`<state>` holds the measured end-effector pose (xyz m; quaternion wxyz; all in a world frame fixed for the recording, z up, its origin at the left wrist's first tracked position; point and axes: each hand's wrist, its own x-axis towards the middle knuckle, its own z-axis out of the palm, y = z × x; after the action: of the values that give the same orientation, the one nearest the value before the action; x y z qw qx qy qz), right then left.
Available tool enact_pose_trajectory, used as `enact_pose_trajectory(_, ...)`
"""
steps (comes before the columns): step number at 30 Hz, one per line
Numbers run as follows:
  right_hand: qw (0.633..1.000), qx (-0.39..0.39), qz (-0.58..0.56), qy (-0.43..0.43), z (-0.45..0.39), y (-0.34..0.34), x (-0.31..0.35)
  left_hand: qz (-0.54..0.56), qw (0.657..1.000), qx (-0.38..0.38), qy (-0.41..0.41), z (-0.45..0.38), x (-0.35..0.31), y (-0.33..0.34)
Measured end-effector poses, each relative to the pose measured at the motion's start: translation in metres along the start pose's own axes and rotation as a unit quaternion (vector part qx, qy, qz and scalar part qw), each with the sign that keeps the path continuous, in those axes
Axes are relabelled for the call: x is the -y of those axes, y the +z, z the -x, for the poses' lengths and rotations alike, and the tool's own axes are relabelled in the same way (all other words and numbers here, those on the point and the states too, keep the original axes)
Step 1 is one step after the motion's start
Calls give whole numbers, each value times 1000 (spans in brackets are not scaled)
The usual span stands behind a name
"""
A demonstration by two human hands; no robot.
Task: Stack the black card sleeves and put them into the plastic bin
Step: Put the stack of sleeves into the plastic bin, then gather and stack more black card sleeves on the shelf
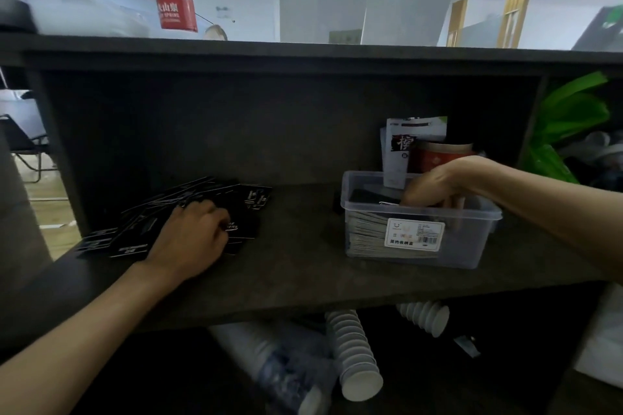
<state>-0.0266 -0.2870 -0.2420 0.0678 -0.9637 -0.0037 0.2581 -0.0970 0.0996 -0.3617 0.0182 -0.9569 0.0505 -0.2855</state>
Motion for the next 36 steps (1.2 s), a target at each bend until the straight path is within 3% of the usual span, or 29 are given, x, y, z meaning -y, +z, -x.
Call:
enact_pose_trajectory(10,998,13,-27,-51,-1,1,8,149,986,72,-20,29,23,10)
enact_pose_trajectory(12,998,-9,-12,-54,-3,2,8,154,986,59,-27,30,23,10)
enact_pose_trajectory(14,992,-86,-7,-89,1,0,14,152,987,52,-31,29,22,10)
enact_pose_trajectory(16,950,-252,-55,-175,6,-1,28,147,987,29,-49,28,26,11)
enact_pose_trajectory(18,866,-396,-130,-275,18,9,56,122,990,9,-76,26,32,13)
enact_pose_trajectory(20,810,-411,-172,-381,27,32,95,96,991,26,-86,25,34,13)
enact_pose_trajectory(21,804,-393,-167,-414,27,47,114,92,992,31,-78,25,34,13)
enact_pose_trajectory(25,864,-284,-119,-399,-12,101,175,116,993,-14,-29,32,32,10)
enact_pose_trajectory(27,884,-269,-103,-368,-34,122,191,132,990,-23,-33,34,32,9)
enact_pose_trajectory(32,877,-316,-42,-360,-60,152,207,76,995,4,-67,35,31,8)
enact_pose_trajectory(36,879,-332,-25,-341,-62,154,206,104,994,5,-44,40,24,-3)
